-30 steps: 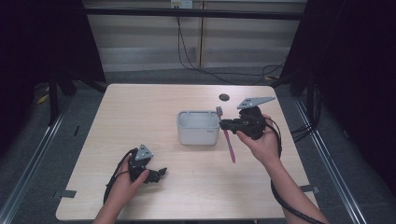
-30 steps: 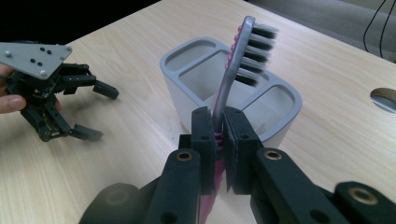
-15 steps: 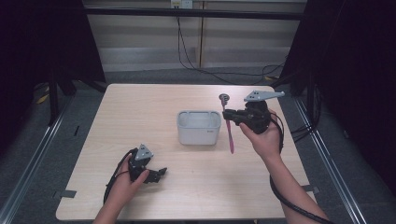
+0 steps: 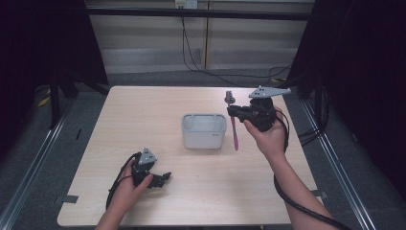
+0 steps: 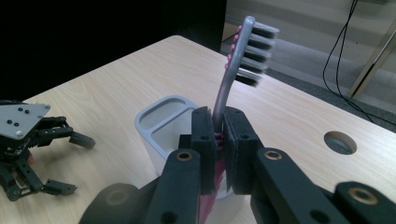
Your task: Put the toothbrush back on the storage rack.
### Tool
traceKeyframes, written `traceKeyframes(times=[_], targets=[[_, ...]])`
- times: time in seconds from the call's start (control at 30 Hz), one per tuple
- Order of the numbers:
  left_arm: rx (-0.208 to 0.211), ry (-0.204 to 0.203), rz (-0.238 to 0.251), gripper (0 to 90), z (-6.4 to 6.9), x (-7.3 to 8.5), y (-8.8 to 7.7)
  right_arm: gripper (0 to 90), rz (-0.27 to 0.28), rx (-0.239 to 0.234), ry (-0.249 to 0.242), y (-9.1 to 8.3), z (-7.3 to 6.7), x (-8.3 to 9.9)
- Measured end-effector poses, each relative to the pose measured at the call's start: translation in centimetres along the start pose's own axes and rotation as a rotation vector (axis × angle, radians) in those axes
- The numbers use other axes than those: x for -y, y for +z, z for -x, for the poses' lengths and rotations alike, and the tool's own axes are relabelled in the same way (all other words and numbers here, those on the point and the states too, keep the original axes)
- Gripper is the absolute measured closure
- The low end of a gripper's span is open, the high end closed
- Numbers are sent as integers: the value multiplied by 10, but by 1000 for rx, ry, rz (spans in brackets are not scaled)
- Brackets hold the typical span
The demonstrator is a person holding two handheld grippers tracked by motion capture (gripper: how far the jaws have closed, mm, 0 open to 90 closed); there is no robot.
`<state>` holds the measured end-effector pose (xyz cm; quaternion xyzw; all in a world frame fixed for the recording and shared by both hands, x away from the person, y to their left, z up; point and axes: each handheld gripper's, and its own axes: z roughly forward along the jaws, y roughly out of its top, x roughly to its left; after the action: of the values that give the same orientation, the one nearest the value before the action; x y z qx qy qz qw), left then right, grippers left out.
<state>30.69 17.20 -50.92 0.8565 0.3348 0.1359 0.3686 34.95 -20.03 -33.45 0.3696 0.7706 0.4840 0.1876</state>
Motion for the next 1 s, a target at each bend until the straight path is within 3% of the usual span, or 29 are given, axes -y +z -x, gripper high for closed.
traceKeyframes(times=[0.23, 1.0], targets=[[0, 1, 1, 137, 0, 0, 0, 837, 30, 13, -5, 3, 0, -8], [0, 0, -1, 137, 0, 0, 0, 837, 53, 45, 12, 7, 6, -24]])
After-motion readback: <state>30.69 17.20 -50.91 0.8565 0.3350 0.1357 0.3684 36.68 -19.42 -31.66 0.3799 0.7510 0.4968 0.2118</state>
